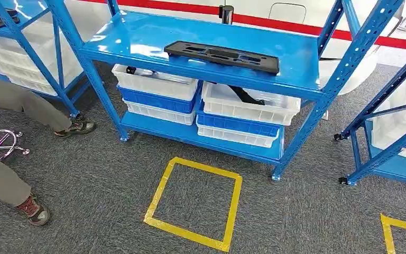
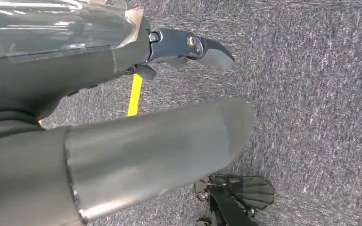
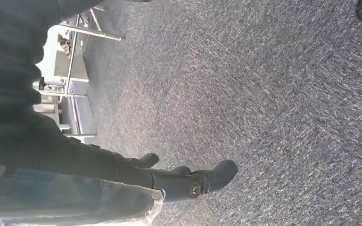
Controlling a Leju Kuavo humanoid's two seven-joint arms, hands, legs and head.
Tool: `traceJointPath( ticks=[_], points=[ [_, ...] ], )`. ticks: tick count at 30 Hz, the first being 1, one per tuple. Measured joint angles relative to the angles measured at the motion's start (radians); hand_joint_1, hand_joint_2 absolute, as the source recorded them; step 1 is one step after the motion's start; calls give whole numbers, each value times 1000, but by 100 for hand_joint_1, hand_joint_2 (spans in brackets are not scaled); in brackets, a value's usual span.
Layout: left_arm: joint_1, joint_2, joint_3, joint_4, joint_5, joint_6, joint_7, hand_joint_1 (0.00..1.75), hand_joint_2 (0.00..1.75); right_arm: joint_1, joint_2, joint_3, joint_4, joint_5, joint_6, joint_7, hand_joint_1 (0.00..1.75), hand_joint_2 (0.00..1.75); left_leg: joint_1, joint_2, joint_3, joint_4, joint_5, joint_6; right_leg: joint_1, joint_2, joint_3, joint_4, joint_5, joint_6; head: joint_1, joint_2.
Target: Take the parts from the cabinet and place them on the table.
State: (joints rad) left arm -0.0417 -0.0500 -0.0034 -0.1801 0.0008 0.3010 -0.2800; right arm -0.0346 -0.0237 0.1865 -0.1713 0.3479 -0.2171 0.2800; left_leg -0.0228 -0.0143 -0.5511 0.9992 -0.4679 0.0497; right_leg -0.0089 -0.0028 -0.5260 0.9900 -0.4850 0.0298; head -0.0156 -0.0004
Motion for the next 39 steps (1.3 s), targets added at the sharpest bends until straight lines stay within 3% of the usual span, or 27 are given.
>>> traceJointPath(
  ticks=[39],
  points=[
    [-2, 8, 7, 0, -13, 39, 2, 0, 0, -1, -17, -1, 0, 13, 2, -3, 0, 175, -1, 0, 0, 0, 0, 0, -1, 0, 0, 0, 0, 0, 0, 0]
  ],
)
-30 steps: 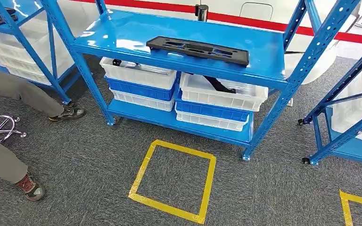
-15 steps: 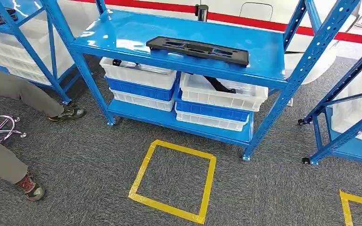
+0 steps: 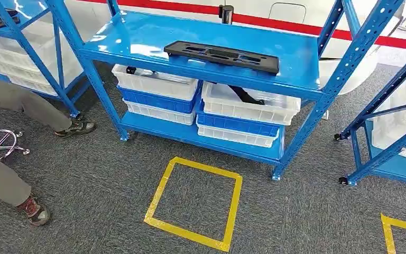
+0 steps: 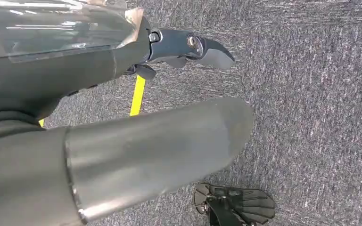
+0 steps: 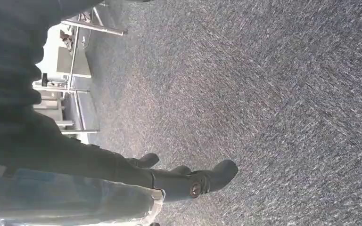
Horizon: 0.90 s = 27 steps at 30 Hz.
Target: Take the parts from the cabinet and place them on the table.
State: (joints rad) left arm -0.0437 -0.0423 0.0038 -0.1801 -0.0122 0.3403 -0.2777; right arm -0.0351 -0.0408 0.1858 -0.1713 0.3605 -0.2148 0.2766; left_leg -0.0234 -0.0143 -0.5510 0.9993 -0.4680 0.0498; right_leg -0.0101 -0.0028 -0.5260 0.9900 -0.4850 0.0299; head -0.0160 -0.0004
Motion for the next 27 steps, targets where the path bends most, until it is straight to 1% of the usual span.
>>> traceJointPath(
  ticks=[4, 5, 7, 8, 9, 10, 11, 12, 13, 14, 15, 16, 17, 18, 19, 20, 21, 22, 23, 24, 25, 26, 27],
  points=[
    [0, 1, 0, 0, -3, 3, 0, 0, 0, 0, 0, 0, 0, -1, 0, 0, 0, 175, -1, 0, -1, 2, -1, 1, -1, 0, 0, -1, 1, 1, 0, 0],
    [0, 3, 0, 0, -3, 3, 0, 0, 0, 0, 0, 0, 0, 0, 0, 0, 0, 175, -3, -1, -3, 5, -3, 5, -6, 0, 1, -2, 2, 3, 0, 0],
    [0, 4, 1, 0, -3, 3, 1, 0, 0, 0, 0, 0, 0, -1, 0, 0, 0, 175, -3, 0, -3, 6, -5, 7, -7, 0, 2, -3, 2, 4, 0, 0],
    [0, 5, 1, 0, -3, 3, 1, 0, 0, -1, 1, 0, 0, -2, 0, 0, 0, 175, -5, 0, -4, 5, -7, 13, -9, 0, 2, -6, 2, 6, 0, 0],
    [0, 5, 1, 0, -3, 3, 1, 0, 0, -1, 1, 0, 0, -2, 0, 0, 0, 175, -4, -1, -5, -3, -4, 20, -6, 0, 9, 10, 14, 16, -2, 0],
    [0, 5, 1, 0, -3, 3, 3, 0, 0, 1, 1, 0, 0, -2, 0, 0, 0, 175, -2, -2, -7, -9, -10, 30, -3, 0, 11, 14, 19, 24, 1, 0],
    [0, 5, 1, 0, -3, 2, 3, 0, 0, 0, 0, 0, 0, -2, 0, 0, 0, 175, 4, -6, 7, -18, -9, 36, -2, 1, -1, 27, 10, 21, -1, 0],
    [0, 3, 1, 0, -5, -2, 4, 0, 0, 0, 1, 0, 0, -3, 0, 0, 0, 175, 5, -2, 14, -22, -9, 38, -4, 1, -12, 54, -8, 15, 2, 0],
    [0, 4, 1, 0, -5, -3, 4, 0, 0, 0, 1, 0, 0, -3, 0, 0, 0, 175, 5, -2, 14, -21, -10, 42, -3, 1, -38, 109, -39, 4, 3, 0],
    [0, 6, 1, 0, -5, -3, 4, 0, 0, -3, 1, 0, 0, -3, 0, 0, 0, 175, 5, -1, 15, -21, -11, 42, -5, 1, -80, 187, -76, 4, 6, 0],
    [1, 6, 1, 0, -5, -3, 4, 0, 0, -3, 0, 0, 0, -3, 0, 0, 0, 175, 5, 0, 14, -20, -12, 41, -6, 2, -125, 272, -111, 4, 5, 0],
    [2, 6, 1, 0, -5, -3, 4, 0, 0, -2, -1, 0, 0, -3, 0, 0, 0, 175, 5, 0, 15, -20, -13, 39, -6, 2, -152, 323, -128, 8, 6, 0],
    [3, 5, 1, 0, -5, -5, 4, 0, 0, 1, -1, 0, 0, -3, 0, 0, 0, 175, 7, -1, 19, -19, -16, 36, -9, 2, -157, 326, -122, 17, 5, 0],
    [5, 3, 1, 0, -5, -7, 4, 0, 0, 3, -2, -1, 0, -3, 0, 0, 0, 175, 10, -3, 25, -18, -19, 31, -12, 2, -138, 284, -101, 29, 6, 0],
    [6, 3, 1, 0, -5, -11, 4, 0, 0, 5, -2, -1, 0, -3, 0, 0, 0, 175, 14, -5, 33, -17, -24, 24, -16, 2, -102, 206, -64, 46, 6, 0],
    [7, 3, 1, 0, -5, -11, 5, 0, 0, 5, -2, -1, 0, -3, -2, 0, 0, 175, 18, -6, 44, -16, -30, 14, -21, 1, -56, 107, -18, 59, 6, 0],
    [7, 3, 1, 0, -5, -11, 5, 0, 0, 7, -2, -1, 0, -3, -7, -1, 0, 175, 18, -5, 48, -15, -39, 3, -28, 2, -24, 27, 17, 68, 8, 0],
    [6, 4, 1, 0, -5, -8, 5, 0, 0, 7, -1, -2, 0, -8, -15, -6, 0, 175, 15, -5, 53, -5, -47, -4, -17, 3, -26, 15, -25, 45, 11, 0],
    [4, 4, 1, 0, -5, -4, 5, 0, 0, 5, -2, -5, 0, -11, -24, -13, 0, 175, 13, -5, 47, -8, -52, -12, -13, 0, -23, 19, -26, 21, 8, 0],
    [4, 4, 1, 0, -6, -3, 5, 0, 0, 5, -2, -9, 0, -11, -26, -13, 0, 175, 13, -4, 55, -5, -57, -18, -14, 1, -16, 17, -14, 10, 5, 0],
    [5, 4, 1, 0, -6, -3, 5, 0, 0, 8, -2, -12, 0, -12, -27, -14, 0, 175, 16, -6, 65, 5, -57, -20, -17, 1, -17, 18, -18, 0, 3, 0],
    [4, 5, 1, 0, -6, -2, 6, 0, 0, 8, 0, -16, 0, -18, -35, -20, 0, 175, 20, -6, 68, 9, -62, -24, -24, 1, 4, 15, -20, -6, 3, 0],
    [4, 4, 1, 0, -6, 0, 5, 0, 0, 11, 0, -19, 0, -29, -53, -34, 0, 175, 24, 1, 46, 46, -60, -30, -22, 0, 21, 11, -23, -13, 3, 0]
  ],
)
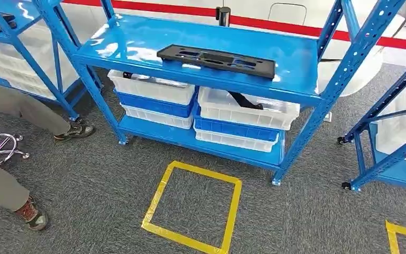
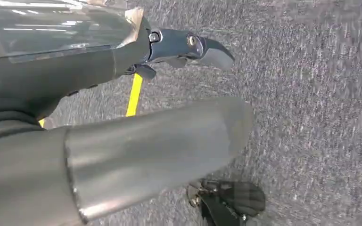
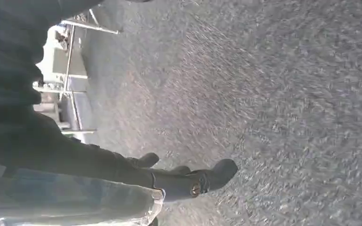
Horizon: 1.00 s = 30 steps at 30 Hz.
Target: Take the parts from the cabinet and place them on the table.
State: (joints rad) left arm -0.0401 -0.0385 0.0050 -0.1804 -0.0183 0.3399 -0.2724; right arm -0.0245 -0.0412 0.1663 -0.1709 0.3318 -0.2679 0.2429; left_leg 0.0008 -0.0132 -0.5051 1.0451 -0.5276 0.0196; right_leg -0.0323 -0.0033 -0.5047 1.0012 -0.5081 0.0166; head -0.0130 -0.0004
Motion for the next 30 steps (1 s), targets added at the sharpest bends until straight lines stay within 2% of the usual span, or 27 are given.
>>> traceJointPath(
  ticks=[2, 4, 5, 6, 8, 9, 10, 11, 12, 13, 14, 15, 16, 17, 18, 19, 20, 21, 22, 23, 24, 25, 26, 27, 28, 29, 30],
  points=[
    [-2, -2, 1, 0, -1, 0, 0, 0, 0, -4, -3, -21, 0, -29, -52, -41, 0, 175, 3, 9, -100, 148, -10, -12, 1, 0, 10, -2, -13, -10, -4, 0],
    [-1, -2, 3, 0, -1, 0, 0, 0, 0, -5, -10, -47, 0, -44, -72, -66, 0, 175, 5, 11, -199, 260, -68, -20, 1, 2, 26, -2, -30, -13, -5, 0],
    [3, -3, 5, 0, -1, 0, 0, 0, 0, -4, -13, -55, 0, -47, -75, -70, 0, 175, 5, 11, -229, 270, -78, -20, 2, 4, 39, -3, -42, -13, -4, 0],
    [5, -3, 8, 0, -1, 0, 0, 0, 0, -3, -14, -61, 0, -49, -75, -72, 0, 175, 5, 11, -240, 243, -67, -16, 3, 5, 56, -3, -56, -12, -4, 0],
    [6, -3, 11, 0, -2, 0, 0, 0, 0, -1, -16, -72, 0, -51, -80, -77, 0, 175, 1, 11, -218, 116, 12, -1, 5, 5, 85, -4, -84, -10, -4, 0],
    [6, -3, 11, 0, -3, 1, 0, 0, 0, -2, -16, -77, 0, -59, -93, -90, 0, 175, -2, 11, -203, 43, 83, 11, 5, 4, 98, -6, -97, -9, -5, 0],
    [9, -1, 14, 1, -3, 2, 0, 0, 0, -4, -16, -85, 0, -69, -112, -108, 0, 175, -10, 7, -198, 14, 148, 19, 8, 5, 110, -7, -109, -5, -3, 0],
    [6, -1, 16, 1, -4, 3, -3, 0, 0, -8, -20, -100, 0, -81, -130, -133, 0, 175, -13, 10, -195, 12, 122, 20, 11, 12, 119, -19, -119, 5, -5, 0],
    [3, -2, 18, 0, -4, 4, -5, 0, 0, -11, -25, -111, -2, -93, -143, -158, 0, 175, -16, 11, -178, 9, 120, 22, 12, 11, 128, -39, -122, 11, -9, 0],
    [3, -2, 20, 0, -4, 6, -6, 0, 0, -11, -28, -126, -2, -106, -154, -186, 0, 175, -18, 6, -170, -8, 113, 31, 16, 10, 156, -27, -105, 25, -6, 0],
    [4, -2, 22, 0, -6, 6, -8, 0, 0, -12, -36, -144, -2, -119, -170, -220, 0, 175, -22, 4, -144, -17, 109, 40, 18, 11, 160, -23, -93, 41, -9, 0],
    [5, -3, 24, 0, -8, 7, -8, 0, 0, -12, -46, -160, -3, -131, -182, -255, 0, 175, -17, 5, -121, -30, 108, 48, 13, 11, 138, 18, -89, 42, -8, 0],
    [6, -3, 26, 0, -11, 9, -8, 0, 0, -16, -49, -178, -3, -141, -200, -307, 0, 175, -20, 4, -104, -37, 98, 56, 14, 9, 94, 99, -69, 52, -7, 0],
    [5, -3, 27, 0, -12, 10, -8, 0, 0, -18, -59, -195, -3, -152, -214, -349, 0, 175, -20, 4, -94, -39, 89, 65, 13, 9, 34, 184, -74, 43, -8, 0],
    [3, -3, 29, 0, -13, 11, -8, 0, 0, -20, -65, -215, -4, -162, -225, -392, 0, 175, -20, 3, -81, -40, 77, 65, 14, 9, -25, 248, -107, 28, -10, 0],
    [3, -3, 30, 0, -13, 13, -8, 0, 0, -21, -69, -231, -5, -171, -234, -425, 0, 175, -20, 0, -65, -40, 62, 66, 14, 9, -73, 283, -157, 21, -7, 0],
    [3, -5, 33, 0, -13, 13, -8, 0, 0, -20, -78, -246, -6, -175, -245, -456, 0, 175, -20, -6, -48, -40, 51, 66, 16, 9, -103, 288, -201, 23, -8, 0],
    [4, -6, 37, 0, -12, 10, -8, 0, 0, -21, -82, -259, -7, -177, -255, -483, 0, 175, -21, -9, -29, -40, 37, 64, 17, 9, -122, 269, -222, 20, -7, 0],
    [5, -7, 40, 0, -11, 10, -8, 0, 0, -25, -87, -273, -8, -176, -266, -513, 0, 175, -22, -11, -9, -40, 23, 63, 18, 9, -131, 226, -218, 28, -7, 0],
    [5, -8, 42, 0, -12, 16, -9, 0, 0, -31, -93, -281, -13, -175, -276, -541, 0, 175, -22, -12, 11, -40, 10, 62, 22, 9, -131, 164, -174, 40, -6, 0],
    [5, -9, 43, 0, -12, 29, -9, 0, 0, -40, -96, -290, -17, -167, -288, -575, 0, 175, -24, -12, 25, -41, -3, 60, 26, 9, -131, 91, -86, 60, -5, 0],
    [4, -14, 44, 2, -15, 39, -3, 0, 0, -49, -102, -299, -18, -163, -295, -599, 0, 175, -25, -11, 32, -38, -18, 59, 28, 8, -133, 52, 23, 71, -6, 0],
    [2, -12, 44, 1, -18, 47, 0, 0, 0, -61, -103, -304, -24, -156, -299, -613, 0, 175, -26, -14, 45, -37, -28, 54, 27, 3, -127, 36, 33, 52, -7, 0],
    [-3, -14, 45, 0, -18, 51, 4, 0, 0, -75, -109, -307, -30, -153, -301, -616, 0, 175, -26, -14, 39, -43, -36, 44, 42, 4, -108, 35, 45, 35, -5, 0],
    [-4, -14, 45, 0, -20, 52, 8, 0, 0, -83, -109, -311, -36, -150, -306, -620, 0, 175, -29, -12, 56, -29, -32, 41, 36, 6, -117, 22, 64, 10, -8, 0],
    [-5, -13, 45, 0, -21, 52, 8, 0, 0, -91, -111, -316, -40, -149, -308, -622, 0, 175, -31, -12, 63, -27, -33, 38, 21, 6, -99, 20, 66, 1, -6, 0],
    [-7, -7, 46, 0, -21, 51, 8, 0, 0, -98, -103, -320, -42, -145, -311, -632, 0, 175, -29, -12, 59, -21, -49, 31, 6, 4, -78, 15, 67, 3, -1, 0]
  ],
)
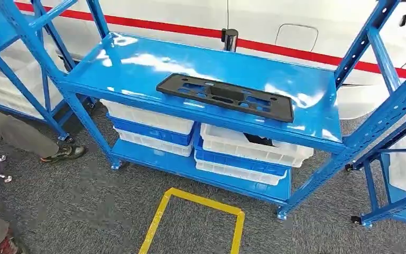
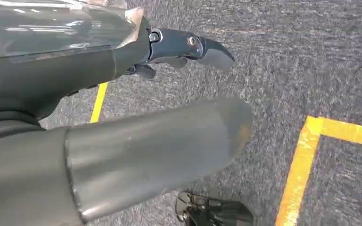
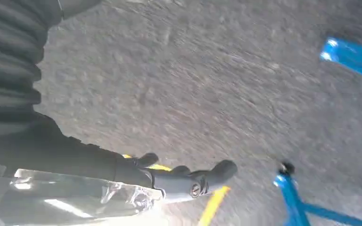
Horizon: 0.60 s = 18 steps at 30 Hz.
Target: Take the parts from the cabinet and place them on the table.
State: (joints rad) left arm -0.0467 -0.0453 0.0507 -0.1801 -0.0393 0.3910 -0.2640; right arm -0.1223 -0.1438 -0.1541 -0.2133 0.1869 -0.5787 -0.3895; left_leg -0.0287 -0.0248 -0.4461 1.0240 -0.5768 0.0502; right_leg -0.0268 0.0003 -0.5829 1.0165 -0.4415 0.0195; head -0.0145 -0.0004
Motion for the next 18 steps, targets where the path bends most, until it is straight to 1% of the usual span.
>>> traceJointPath(
  ticks=[1, 2, 3, 4, 5, 6, 7, 8, 9, 10, 11, 12, 13, 14, 15, 16, 17, 18],
  points=[
    [-2, -5, 0, 0, 0, -3, 0, 0, 0, -5, -9, -3, -6, 5, -6, -14, 0, 175, 3, 9, -16, 33, -2, -10, -5, -1, 5, -2, 0, 0, -5, 0],
    [-4, -5, 2, 0, 3, -6, -1, 0, 0, -10, -6, -3, -11, 18, -11, -39, 0, 175, 10, 15, -53, 90, -7, -19, -5, -1, 5, -2, -3, -2, -10, 0],
    [-5, -5, 5, 0, 5, -8, -1, 0, 0, -19, -3, -3, -17, 32, -16, -67, 0, 175, 17, 18, -101, 157, -35, -26, -6, -1, 5, -2, -7, -3, -8, 0],
    [-5, -5, 8, 0, 5, -9, -1, 0, 0, -27, 2, -3, -26, 50, -20, -93, 0, 175, 24, 21, -146, 214, -77, -31, -9, -1, 5, -2, -10, -7, -10, 0],
    [-4, -5, 11, 0, 5, -9, 0, 0, 0, -36, 6, -3, -38, 77, -28, -118, 0, 175, 31, 21, -180, 244, -102, -37, -11, 0, 7, -2, -14, -5, -9, 0],
    [-3, -4, 15, 0, 5, -9, 2, 0, 0, -46, 13, -3, -51, 100, -32, -134, 0, 175, 37, 21, -197, 238, -91, -46, -15, 2, 11, -2, -19, -2, -10, 0],
    [-3, -4, 19, 0, 5, -9, 4, 0, 0, -56, 19, -3, -67, 131, -37, -149, 0, 175, 44, 22, -195, 196, -48, -55, -20, 3, 17, -2, -23, 3, -9, 0],
    [-4, -3, 23, 0, 4, -9, 5, 0, 0, -65, 28, -3, -86, 163, -41, -154, 0, 175, 51, 22, -177, 128, 13, -63, -26, 4, 23, -2, -27, 9, -10, 0],
    [-5, -3, 25, 0, 3, -9, 6, 0, 0, -76, 36, -3, -106, 190, -43, -154, 0, 175, 61, 23, -147, 42, 76, -72, -33, 4, 30, -2, -32, 18, -9, 0],
    [-5, -6, 26, 0, 3, -9, 9, 0, 0, -87, 39, -3, -124, 204, -47, -153, 0, 175, 58, 31, -144, 31, 96, -83, -29, 4, 37, -4, -36, 27, -10, 0],
    [-6, -9, 26, 0, 3, -9, 10, 0, 0, -95, 43, -2, -136, 212, -48, -152, 0, 175, 51, 38, -153, 24, 52, -70, -26, 4, 40, -2, -38, 35, -16, 0],
    [-10, -8, 27, -1, 0, -10, 10, 0, 0, -99, 45, -2, -150, 218, -49, -152, 0, 175, 49, 40, -151, 30, 67, -52, -18, 0, 33, -6, -42, 45, -16, 0],
    [-8, -8, 28, -1, -1, -9, 10, 0, 0, -102, 47, -2, -161, 221, -49, -151, 0, 175, 44, 36, -145, 32, 93, -37, -14, -2, 35, -7, -46, 53, -8, 0],
    [-6, -7, 30, -1, -2, -9, 11, 0, 0, -104, 49, -2, -171, 224, -49, -151, 0, 175, 40, 33, -141, 29, 90, -30, -15, -5, 45, -20, -44, 60, -7, 0],
    [-5, -9, 31, -1, -2, -9, 11, 0, 0, -104, 50, -2, -180, 224, -49, -151, 0, 175, 46, 32, -137, 16, 103, -20, -15, -7, 52, -21, -45, 69, -10, 0],
    [-6, -9, 32, -1, -2, -9, 11, 0, 0, -104, 53, -2, -187, 228, -49, -153, 0, 175, 46, 32, -139, 13, 106, -21, -15, -7, 55, -26, -42, 67, -7, 0],
    [-6, -9, 34, -1, -2, -9, 11, 0, 0, -104, 53, -2, -192, 235, -49, -161, 0, 175, 48, 29, -141, 13, 107, -21, -15, -5, 59, -36, -37, 60, -3, 0],
    [-6, -10, 36, -1, -3, -9, 11, 0, 0, -104, 52, -2, -199, 249, -50, -170, 0, 175, 48, 27, -141, 13, 107, -20, -14, -6, 64, -41, -36, 58, -1, 0]
  ],
)
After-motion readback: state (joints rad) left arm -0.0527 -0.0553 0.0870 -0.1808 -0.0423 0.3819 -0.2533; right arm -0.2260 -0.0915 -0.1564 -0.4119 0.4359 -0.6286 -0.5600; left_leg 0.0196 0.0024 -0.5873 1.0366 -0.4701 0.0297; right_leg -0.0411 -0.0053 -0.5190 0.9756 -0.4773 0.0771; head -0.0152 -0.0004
